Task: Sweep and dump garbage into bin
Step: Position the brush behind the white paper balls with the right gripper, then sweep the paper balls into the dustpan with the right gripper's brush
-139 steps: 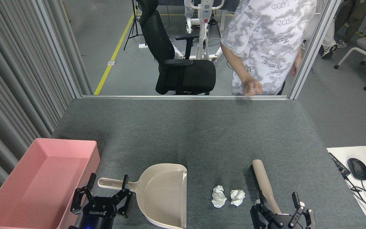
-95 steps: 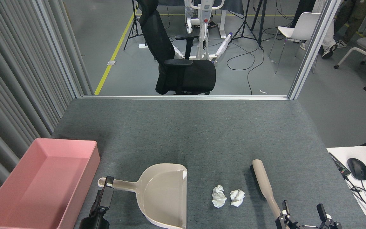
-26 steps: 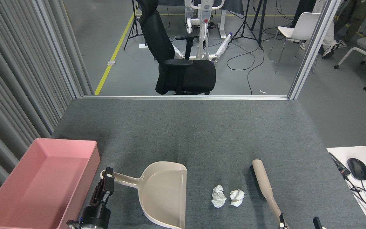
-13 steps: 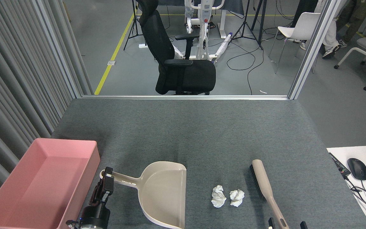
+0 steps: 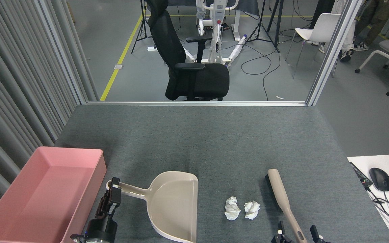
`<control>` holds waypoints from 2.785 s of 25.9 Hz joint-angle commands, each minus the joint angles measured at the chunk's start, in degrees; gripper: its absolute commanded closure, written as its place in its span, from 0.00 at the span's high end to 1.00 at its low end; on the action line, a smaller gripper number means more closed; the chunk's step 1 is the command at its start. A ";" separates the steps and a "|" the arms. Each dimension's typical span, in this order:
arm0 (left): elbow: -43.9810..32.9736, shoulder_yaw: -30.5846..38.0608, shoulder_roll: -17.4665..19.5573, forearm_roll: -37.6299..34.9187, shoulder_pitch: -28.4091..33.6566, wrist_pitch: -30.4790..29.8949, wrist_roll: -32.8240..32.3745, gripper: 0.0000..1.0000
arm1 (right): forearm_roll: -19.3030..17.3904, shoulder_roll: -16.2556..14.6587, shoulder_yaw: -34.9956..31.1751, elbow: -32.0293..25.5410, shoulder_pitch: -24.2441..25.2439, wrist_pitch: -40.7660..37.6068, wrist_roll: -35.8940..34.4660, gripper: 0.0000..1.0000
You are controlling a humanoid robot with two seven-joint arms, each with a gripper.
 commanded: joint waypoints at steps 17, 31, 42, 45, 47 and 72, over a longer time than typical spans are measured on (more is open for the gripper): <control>0.07 0.03 -0.01 0.00 0.00 0.12 -0.12 0.26 | -0.14 -0.96 -0.11 0.27 2.49 -2.28 0.20 0.20; 0.33 0.12 -0.09 0.00 -0.09 0.12 -0.12 0.27 | -0.41 -3.77 0.77 -5.80 7.85 -5.09 -0.06 0.00; 0.51 0.12 -0.18 0.00 -0.09 0.12 -0.12 0.27 | -6.38 -6.58 4.55 -10.63 17.52 -5.18 -1.55 0.00; 0.42 0.12 -0.18 0.00 -0.09 0.12 -0.12 0.27 | -6.47 -6.58 6.04 -10.28 17.43 -4.47 -1.73 0.00; 0.33 0.12 -0.18 0.00 -0.09 0.12 -0.12 0.28 | -6.73 -6.67 7.45 -9.84 16.91 -3.68 -1.73 0.00; -0.02 0.12 -0.18 0.00 0.79 0.47 -0.12 0.30 | -8.32 -3.24 38.82 -5.89 8.47 8.45 -8.85 0.00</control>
